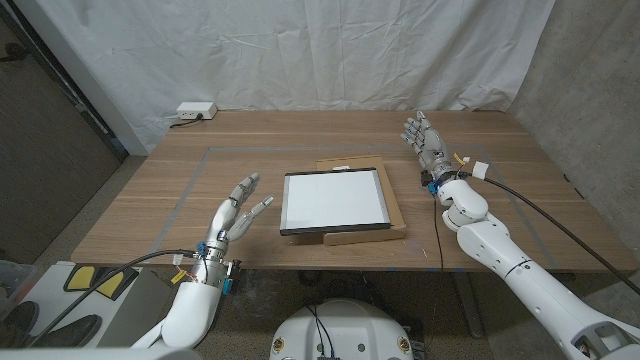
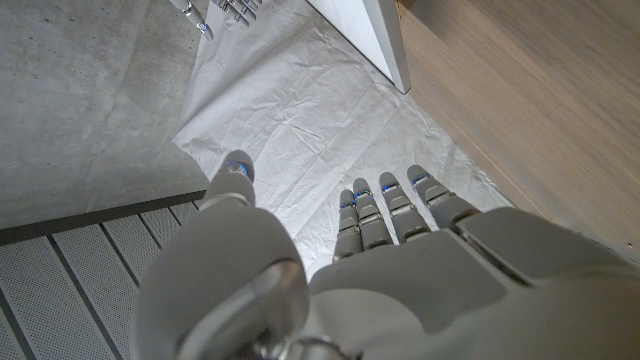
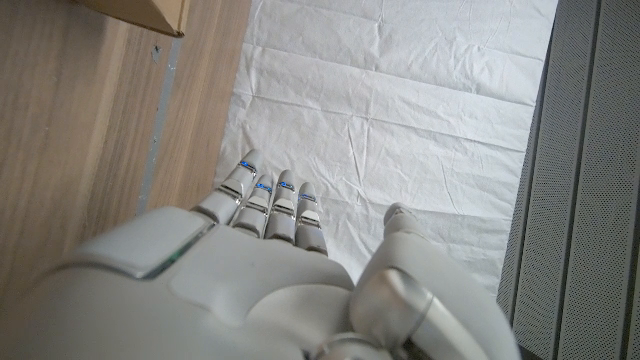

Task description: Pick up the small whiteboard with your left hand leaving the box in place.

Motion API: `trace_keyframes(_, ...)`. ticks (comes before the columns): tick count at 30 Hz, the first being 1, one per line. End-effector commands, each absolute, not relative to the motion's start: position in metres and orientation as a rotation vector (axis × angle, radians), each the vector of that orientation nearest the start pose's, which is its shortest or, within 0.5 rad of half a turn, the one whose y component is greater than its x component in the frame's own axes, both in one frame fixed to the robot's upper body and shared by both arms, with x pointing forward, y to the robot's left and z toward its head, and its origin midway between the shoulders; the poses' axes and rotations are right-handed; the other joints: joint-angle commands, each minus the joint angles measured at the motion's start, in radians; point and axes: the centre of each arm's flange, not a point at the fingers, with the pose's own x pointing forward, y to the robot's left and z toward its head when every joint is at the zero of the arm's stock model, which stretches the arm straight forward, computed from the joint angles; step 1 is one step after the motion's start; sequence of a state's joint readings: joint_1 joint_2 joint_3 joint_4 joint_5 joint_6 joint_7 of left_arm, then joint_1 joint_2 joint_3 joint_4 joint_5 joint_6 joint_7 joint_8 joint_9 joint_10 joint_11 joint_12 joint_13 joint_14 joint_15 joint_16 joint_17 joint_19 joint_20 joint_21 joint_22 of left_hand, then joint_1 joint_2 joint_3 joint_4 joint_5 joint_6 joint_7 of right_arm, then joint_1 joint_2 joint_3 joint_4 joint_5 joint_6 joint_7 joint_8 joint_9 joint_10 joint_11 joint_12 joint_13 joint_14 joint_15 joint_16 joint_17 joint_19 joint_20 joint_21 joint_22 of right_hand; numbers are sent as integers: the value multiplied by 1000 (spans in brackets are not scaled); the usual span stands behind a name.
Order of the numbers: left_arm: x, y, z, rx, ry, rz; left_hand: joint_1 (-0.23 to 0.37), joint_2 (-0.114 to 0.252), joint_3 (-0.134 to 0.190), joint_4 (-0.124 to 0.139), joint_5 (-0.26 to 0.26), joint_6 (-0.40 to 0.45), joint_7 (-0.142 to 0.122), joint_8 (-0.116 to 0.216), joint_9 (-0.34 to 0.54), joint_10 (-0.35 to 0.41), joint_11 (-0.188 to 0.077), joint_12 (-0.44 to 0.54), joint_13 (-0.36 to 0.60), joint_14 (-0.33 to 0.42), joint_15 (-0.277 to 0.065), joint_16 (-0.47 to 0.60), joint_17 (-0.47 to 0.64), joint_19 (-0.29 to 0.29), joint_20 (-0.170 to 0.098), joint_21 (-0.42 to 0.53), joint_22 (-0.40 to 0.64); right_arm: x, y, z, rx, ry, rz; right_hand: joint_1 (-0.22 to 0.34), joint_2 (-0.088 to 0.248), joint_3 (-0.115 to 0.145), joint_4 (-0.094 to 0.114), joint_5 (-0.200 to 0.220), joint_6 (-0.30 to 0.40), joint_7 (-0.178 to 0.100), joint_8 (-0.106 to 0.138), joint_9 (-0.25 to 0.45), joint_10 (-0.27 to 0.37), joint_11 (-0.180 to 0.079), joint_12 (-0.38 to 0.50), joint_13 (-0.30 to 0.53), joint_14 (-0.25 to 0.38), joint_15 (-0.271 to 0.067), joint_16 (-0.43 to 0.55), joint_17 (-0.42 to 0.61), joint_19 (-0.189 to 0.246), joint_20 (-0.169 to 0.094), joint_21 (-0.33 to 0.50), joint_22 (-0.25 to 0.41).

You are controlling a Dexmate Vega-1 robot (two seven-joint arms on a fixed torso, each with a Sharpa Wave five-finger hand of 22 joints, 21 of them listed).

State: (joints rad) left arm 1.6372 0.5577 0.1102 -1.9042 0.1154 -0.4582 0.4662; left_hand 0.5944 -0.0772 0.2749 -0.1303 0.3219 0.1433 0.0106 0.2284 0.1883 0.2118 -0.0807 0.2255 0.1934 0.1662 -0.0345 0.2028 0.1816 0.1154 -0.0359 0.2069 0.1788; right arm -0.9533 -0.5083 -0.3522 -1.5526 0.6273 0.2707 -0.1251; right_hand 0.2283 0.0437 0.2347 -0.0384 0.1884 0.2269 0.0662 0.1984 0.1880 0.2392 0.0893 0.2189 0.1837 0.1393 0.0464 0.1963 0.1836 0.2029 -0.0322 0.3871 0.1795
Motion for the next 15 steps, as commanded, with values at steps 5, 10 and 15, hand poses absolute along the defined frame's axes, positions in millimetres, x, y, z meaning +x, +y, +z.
trace_keyframes(5,429,267,-153,584,-783,181,19,-6,1,-11,7,12,-4,0,3,4,-4,-4,1,6,-11,-7,2,-3,-28,-2,2,612,-249,-11,113,-677,191,7,2,4,-6,0,2,-5,-1,3,7,2,-4,2,11,-2,-4,3,7,0,-6,1)
trace_keyframes(10,425,264,-150,617,-794,200,23,-7,1,-12,8,16,-6,0,3,7,-4,-3,1,7,-13,-7,2,-4,-30,-3,2,612,-247,-11,113,-678,193,7,2,4,-7,0,2,-4,-1,3,7,2,-4,2,11,-1,-4,3,8,0,-7,1)
trace_keyframes(15,422,262,-148,643,-796,206,26,-8,1,-13,9,19,-7,1,3,9,-6,-4,1,11,-12,-6,2,-3,-30,-2,3,612,-247,-10,115,-681,191,7,2,4,-7,0,2,-4,-1,3,7,3,-4,2,10,-1,-4,3,8,0,-8,1)
